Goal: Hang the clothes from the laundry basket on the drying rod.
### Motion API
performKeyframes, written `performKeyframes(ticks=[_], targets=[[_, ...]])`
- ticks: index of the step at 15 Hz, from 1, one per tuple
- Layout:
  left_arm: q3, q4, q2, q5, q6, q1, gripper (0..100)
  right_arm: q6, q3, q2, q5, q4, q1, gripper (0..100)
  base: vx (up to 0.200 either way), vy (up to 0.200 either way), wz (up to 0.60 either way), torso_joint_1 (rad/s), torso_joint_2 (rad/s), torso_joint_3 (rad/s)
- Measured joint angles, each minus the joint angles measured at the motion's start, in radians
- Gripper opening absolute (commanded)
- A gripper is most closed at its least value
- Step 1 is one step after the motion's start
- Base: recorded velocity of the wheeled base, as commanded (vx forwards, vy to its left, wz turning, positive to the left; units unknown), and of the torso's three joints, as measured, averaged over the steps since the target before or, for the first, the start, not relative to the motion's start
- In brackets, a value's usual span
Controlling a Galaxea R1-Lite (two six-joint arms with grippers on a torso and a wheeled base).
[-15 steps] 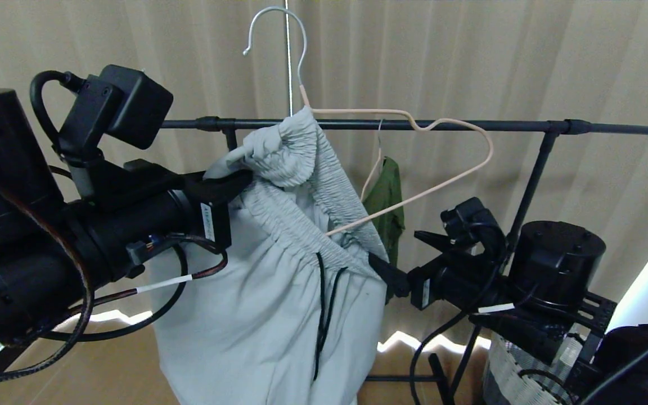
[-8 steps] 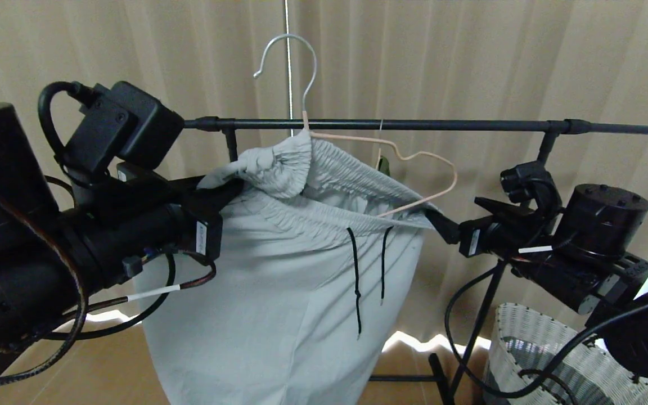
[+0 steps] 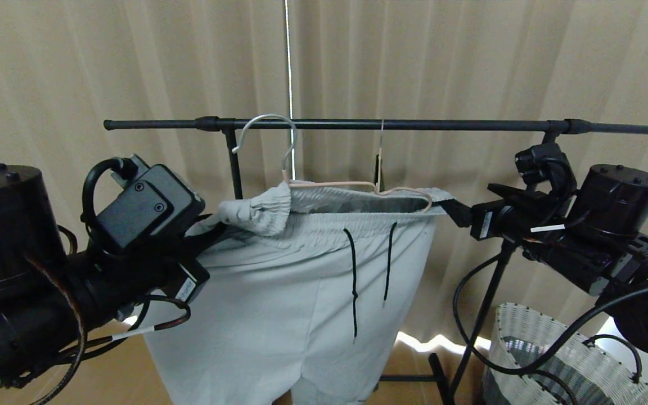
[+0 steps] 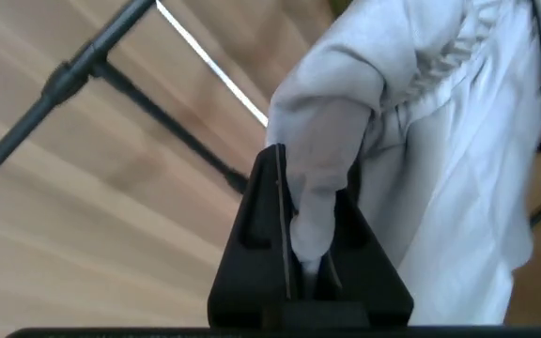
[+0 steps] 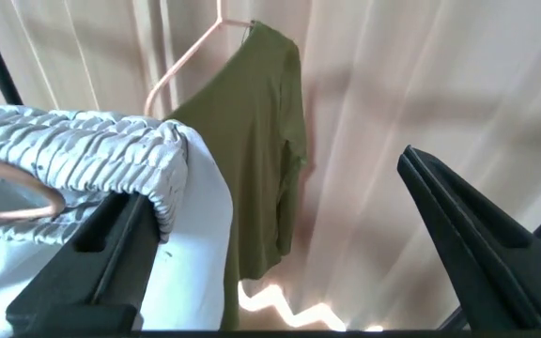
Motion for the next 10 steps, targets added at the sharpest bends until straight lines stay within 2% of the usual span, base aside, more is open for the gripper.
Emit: performKeyframes(ticks=[2, 4, 8, 10], targets=[[0.012, 0.004, 0.000, 0.015, 0.041, 0.007, 0, -0.001, -0.002, -0.014, 0.000, 0.034, 0.004, 100, 0.000, 0.000, 0.00, 0.000, 0.00, 0.000], [0.034, 0.001, -0.001, 0.022, 0.122, 0.034, 0, -0.001, -0.011, -0.039, 0.001, 0.077, 0.014, 100, 0.000, 0.000, 0.00, 0.000, 0.00, 0.000], [0.055, 0.001, 0.000, 0.026, 0.159, 0.054, 0, -0.001, -0.006, -0.089, -0.002, 0.130, 0.069, 100, 0.000, 0.000, 0.00, 0.000, 0.00, 0.000], [0.059, 0.002, 0.003, 0.028, 0.193, 0.055, 0, -0.001, -0.001, -0.117, -0.003, 0.169, 0.131, 100, 0.000, 0.000, 0.00, 0.000, 0.00, 0.000]])
